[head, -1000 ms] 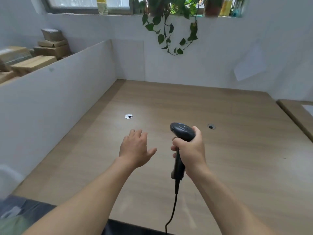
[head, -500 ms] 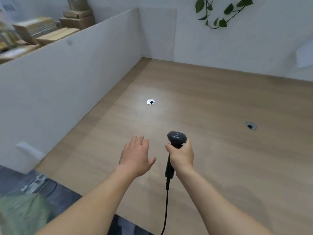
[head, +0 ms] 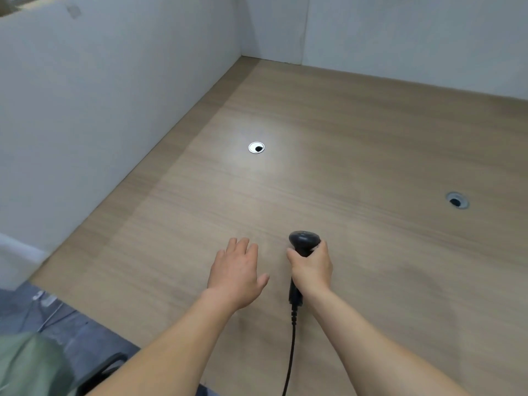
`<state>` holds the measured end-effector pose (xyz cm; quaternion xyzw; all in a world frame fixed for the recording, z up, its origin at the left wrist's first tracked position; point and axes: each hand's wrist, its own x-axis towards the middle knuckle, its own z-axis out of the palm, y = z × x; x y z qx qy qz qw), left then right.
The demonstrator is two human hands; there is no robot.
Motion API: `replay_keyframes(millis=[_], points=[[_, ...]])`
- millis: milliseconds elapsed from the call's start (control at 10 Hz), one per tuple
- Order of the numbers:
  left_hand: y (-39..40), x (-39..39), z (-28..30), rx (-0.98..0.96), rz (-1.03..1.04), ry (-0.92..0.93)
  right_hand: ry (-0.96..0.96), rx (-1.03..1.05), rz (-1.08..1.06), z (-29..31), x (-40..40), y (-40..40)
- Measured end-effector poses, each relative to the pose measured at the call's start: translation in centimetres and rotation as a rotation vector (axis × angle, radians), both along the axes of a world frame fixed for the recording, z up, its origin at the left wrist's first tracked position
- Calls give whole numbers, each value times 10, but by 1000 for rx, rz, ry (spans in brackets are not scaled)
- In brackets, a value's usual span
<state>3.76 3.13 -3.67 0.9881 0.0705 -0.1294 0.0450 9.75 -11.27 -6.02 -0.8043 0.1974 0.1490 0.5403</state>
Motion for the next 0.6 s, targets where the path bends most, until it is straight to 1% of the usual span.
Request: replay_keyframes(millis=[200,300,600], points=[[4,4,-14,-15,4,22,-3,-48,-19,-17,3,0],[5,5,-17,-7,-4,37,-16,-112,-24,-21,3,3],[9,7,-13,-17,-11,2,-20,-124,-13,-20,3,0]])
